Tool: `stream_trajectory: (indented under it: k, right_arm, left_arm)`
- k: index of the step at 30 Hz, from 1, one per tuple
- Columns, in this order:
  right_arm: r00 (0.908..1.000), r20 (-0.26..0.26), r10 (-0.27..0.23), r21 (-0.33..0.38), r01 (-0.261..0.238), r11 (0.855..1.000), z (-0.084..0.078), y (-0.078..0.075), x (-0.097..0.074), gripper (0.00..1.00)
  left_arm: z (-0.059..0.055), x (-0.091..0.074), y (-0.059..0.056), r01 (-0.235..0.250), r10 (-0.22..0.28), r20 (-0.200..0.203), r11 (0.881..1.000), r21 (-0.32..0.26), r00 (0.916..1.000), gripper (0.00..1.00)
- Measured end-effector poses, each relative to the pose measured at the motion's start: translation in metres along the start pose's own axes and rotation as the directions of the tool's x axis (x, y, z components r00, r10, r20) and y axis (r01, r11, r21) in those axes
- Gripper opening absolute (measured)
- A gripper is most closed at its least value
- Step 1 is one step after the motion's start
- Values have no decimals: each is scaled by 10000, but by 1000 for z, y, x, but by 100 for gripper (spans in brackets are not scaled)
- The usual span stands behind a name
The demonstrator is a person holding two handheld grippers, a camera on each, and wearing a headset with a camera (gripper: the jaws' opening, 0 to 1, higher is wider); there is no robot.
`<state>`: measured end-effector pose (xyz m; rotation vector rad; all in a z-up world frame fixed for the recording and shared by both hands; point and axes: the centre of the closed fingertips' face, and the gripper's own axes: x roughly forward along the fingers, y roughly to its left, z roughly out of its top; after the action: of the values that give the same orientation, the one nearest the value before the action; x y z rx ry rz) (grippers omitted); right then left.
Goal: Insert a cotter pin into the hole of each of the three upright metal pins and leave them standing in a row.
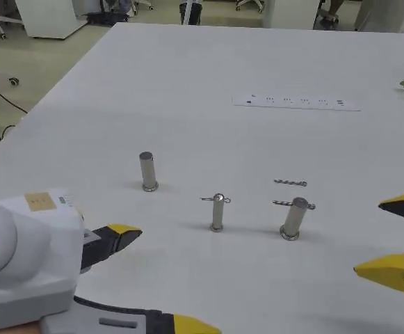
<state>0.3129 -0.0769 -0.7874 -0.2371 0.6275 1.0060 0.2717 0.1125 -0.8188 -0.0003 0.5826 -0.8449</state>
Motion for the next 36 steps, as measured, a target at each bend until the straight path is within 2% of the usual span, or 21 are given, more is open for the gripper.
stream_trajectory:
  k: [4,6,13,17,22,29,31,32,34,36]
  right_arm:
    - [10000,37,-63,327,61,9994,-8,5,-5,80]
    - [9998,38,-174,730,170,9972,-12,6,-6,85]
    - [9997,43,-250,1078,244,9939,-17,10,-7,100]
    - [10000,-18,-50,1339,52,9910,-19,16,-8,100]
    - [10000,-71,-56,1576,67,9875,-21,18,-7,100]
    - [9998,-177,-128,1555,154,9877,-25,19,-10,100]
    - [9997,-158,-171,1623,194,9866,-25,19,-11,100]
    - [9997,-163,-173,1637,198,9863,-25,19,-11,100]
    - [9994,-172,-285,1650,309,9858,-26,17,-11,100]
    - [9996,-227,-182,1560,215,9875,-28,19,-12,100]
  left_arm:
    - [0,-3,1,-78,78,24,10000,-55,10000,99]
    - [1,-4,2,-116,116,29,9999,-61,9999,99]
    - [5,-6,8,-215,215,75,9998,-41,9997,99]
    - [8,-6,12,-319,319,124,9995,12,9994,99]
    - [20,-9,22,-447,447,388,9990,-10,9982,99]
    - [47,-18,51,-1035,977,940,9929,589,9908,94]
    - [55,-20,63,-1335,1258,1087,9888,666,9861,95]
    - [59,-21,72,-1657,1565,1151,9833,753,9809,95]
    - [62,-22,83,-1938,1848,1161,9784,720,9759,94]
    - [67,-22,94,-2227,2119,1275,9718,779,9689,94]
